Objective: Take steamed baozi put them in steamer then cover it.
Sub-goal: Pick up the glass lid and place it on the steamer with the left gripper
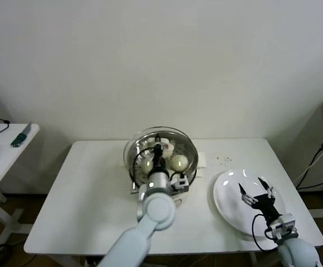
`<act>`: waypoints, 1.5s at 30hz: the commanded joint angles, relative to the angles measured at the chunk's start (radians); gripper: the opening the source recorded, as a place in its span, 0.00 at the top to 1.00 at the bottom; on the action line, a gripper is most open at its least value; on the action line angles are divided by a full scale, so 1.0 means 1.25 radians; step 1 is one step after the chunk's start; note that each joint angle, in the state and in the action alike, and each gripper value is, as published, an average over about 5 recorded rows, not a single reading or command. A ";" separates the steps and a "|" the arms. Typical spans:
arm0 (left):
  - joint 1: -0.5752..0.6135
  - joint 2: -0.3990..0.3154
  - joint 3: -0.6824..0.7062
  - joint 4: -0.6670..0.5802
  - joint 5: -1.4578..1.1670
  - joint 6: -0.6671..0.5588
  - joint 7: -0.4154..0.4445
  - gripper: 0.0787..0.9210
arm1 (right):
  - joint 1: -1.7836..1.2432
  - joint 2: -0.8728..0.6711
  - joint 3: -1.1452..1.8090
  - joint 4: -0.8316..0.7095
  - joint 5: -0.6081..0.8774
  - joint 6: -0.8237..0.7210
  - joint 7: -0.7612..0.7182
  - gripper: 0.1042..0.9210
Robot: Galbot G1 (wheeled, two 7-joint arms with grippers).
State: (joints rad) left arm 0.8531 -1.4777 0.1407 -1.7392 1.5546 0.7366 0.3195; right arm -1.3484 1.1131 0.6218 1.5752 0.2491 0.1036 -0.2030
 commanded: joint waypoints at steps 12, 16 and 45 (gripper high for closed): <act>-0.014 -0.039 0.012 0.070 0.010 0.039 -0.009 0.92 | 0.009 0.003 -0.002 -0.014 -0.010 0.004 -0.006 0.12; -0.011 -0.036 0.010 0.073 0.008 0.039 -0.011 0.92 | 0.015 0.001 -0.005 -0.018 -0.011 0.002 -0.006 0.12; -0.007 -0.029 0.022 0.105 -0.012 0.039 -0.069 0.92 | 0.015 0.013 -0.001 -0.020 -0.017 0.008 -0.016 0.12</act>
State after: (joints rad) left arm 0.8405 -1.5152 0.1647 -1.6156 1.5428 0.7374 0.2485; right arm -1.3291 1.1278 0.6199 1.5497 0.2297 0.1128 -0.2222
